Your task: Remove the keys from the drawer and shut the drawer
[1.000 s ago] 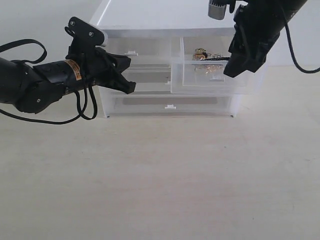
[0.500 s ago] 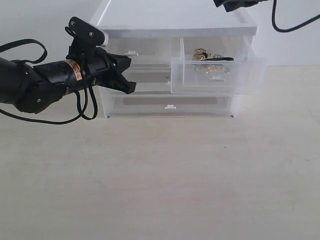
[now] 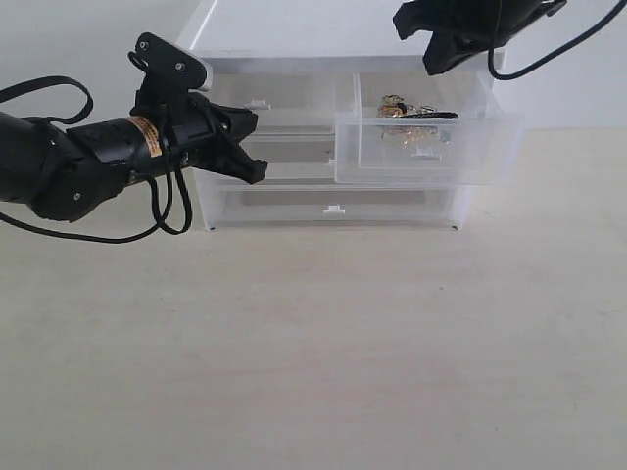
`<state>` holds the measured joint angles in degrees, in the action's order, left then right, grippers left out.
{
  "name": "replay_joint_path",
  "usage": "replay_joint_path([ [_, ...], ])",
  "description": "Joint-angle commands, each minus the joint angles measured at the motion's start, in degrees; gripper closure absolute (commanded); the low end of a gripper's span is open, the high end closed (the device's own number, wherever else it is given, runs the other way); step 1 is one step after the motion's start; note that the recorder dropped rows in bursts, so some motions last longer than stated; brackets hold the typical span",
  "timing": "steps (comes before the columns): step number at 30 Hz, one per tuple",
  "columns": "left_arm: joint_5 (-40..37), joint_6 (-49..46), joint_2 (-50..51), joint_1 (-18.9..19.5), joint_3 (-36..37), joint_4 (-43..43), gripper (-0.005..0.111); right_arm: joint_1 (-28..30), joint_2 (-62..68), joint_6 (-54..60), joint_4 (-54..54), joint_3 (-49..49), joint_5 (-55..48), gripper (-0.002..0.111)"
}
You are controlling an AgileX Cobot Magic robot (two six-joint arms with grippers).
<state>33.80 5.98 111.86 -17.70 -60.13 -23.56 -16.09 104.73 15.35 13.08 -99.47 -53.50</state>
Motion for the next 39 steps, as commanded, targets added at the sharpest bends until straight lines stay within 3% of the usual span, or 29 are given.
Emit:
replay_joint_path([
  [1, 0.47, 0.94, 0.5, 1.72, -2.59, 9.14, 0.103, 0.13, 1.08, -3.13, 0.31, -2.99, -3.41, 0.075],
  [4, 0.47, 0.94, 0.5, 1.72, -2.59, 9.14, 0.103, 0.13, 2.0, -6.38, 0.31, -3.45, -3.56, 0.052],
  [19, 0.61, 0.94, 0.5, 1.72, -2.59, 9.14, 0.103, -1.92, 6.67, -6.5, 1.03, -3.49, -4.37, 0.052],
  [30, 0.39, 0.94, 0.5, 1.72, -2.59, 9.14, 0.103, -5.75, 7.24, -6.5, -12.51, -3.92, -1.86, 0.051],
  [39, 0.39, 0.94, 0.5, 1.72, -2.59, 9.14, 0.103, -5.75, 7.24, 4.88, -13.46, -3.92, -1.96, 0.051],
])
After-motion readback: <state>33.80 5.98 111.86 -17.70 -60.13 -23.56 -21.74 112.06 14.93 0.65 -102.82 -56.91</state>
